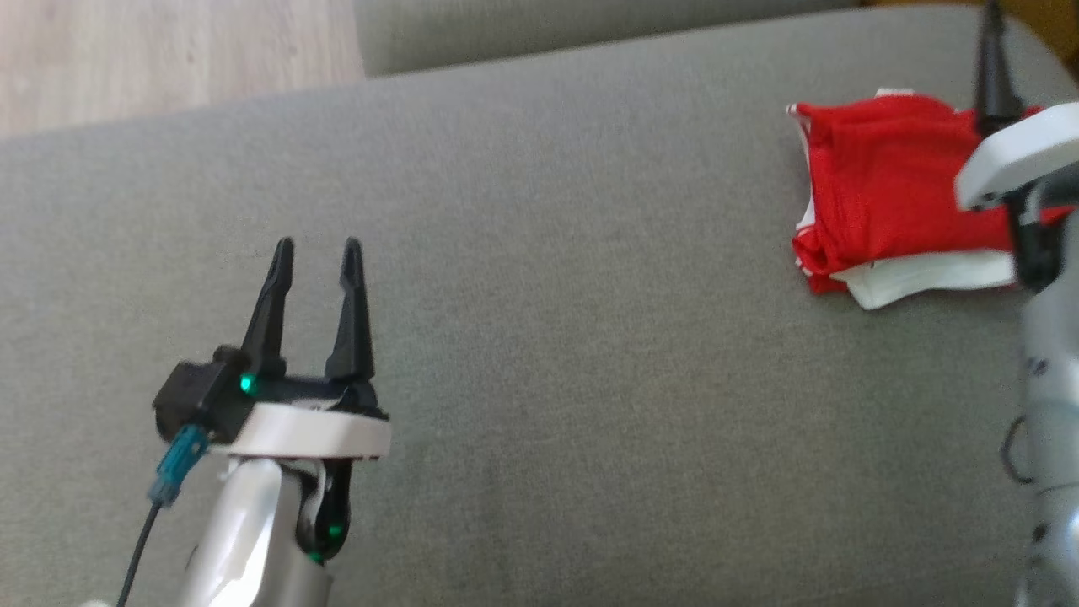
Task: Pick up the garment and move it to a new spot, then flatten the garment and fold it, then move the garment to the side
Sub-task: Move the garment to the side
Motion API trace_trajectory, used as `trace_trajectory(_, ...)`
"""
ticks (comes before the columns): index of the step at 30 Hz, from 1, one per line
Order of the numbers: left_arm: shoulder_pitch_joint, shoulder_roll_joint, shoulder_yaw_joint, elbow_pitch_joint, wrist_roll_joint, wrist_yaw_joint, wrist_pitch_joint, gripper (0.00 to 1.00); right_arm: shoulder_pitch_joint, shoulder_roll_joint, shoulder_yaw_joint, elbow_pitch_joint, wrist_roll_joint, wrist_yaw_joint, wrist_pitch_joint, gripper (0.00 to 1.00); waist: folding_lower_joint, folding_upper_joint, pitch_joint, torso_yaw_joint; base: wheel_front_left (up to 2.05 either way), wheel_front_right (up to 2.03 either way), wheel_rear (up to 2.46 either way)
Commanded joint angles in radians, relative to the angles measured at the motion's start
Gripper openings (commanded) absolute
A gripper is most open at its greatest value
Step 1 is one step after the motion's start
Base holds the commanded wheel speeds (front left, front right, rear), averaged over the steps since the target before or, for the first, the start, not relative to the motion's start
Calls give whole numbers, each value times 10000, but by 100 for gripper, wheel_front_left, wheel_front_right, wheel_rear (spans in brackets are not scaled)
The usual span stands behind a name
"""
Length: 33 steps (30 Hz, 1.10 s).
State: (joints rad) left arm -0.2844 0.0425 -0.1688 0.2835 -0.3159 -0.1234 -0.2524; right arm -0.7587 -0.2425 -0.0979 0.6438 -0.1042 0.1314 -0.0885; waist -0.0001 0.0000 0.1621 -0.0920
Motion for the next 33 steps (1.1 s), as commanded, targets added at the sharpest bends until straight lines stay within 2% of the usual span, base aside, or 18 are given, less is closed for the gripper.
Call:
trace_trajectory(1, -96, 78, 434, -353, 20, 23, -93, 100, 104, 160, 235, -542, 218, -7, -116, 100, 1, 0, -416, 85, 0, 0, 0)
trace_trajectory(8, 646, 78, 927, -408, 1, 143, -93, 100, 1092, 1326, 504, -1865, 1478, -7, -265, 100, 1, 0, -1295, 427, 0, 0, 0)
trace_trajectory(13, 1349, 78, 1055, -272, -30, 271, -93, 100, 2869, 1871, 675, -2660, 2401, -7, -752, 100, 1, 0, -1786, 703, 0, 0, 0)
trace_trajectory(22, 2016, 77, 1089, -18, -99, 263, -93, 100, 5457, 1919, 1431, -2215, 4364, -7, -1658, 100, 1, 0, -2088, 1047, 0, 0, 0)
trace_trajectory(25, 2209, 77, 1116, -80, -174, 242, -93, 100, 5852, 1920, 1621, -2044, 4433, -7, -1719, 100, 1, 0, -2146, 1080, 0, 0, 0)
trace_trajectory(33, 2475, 77, 1269, -355, -442, 257, -93, 100, 6226, 1921, 1652, -2577, 4107, -7, -1730, 100, 1, 0, -2182, 1074, 0, 0, 0)
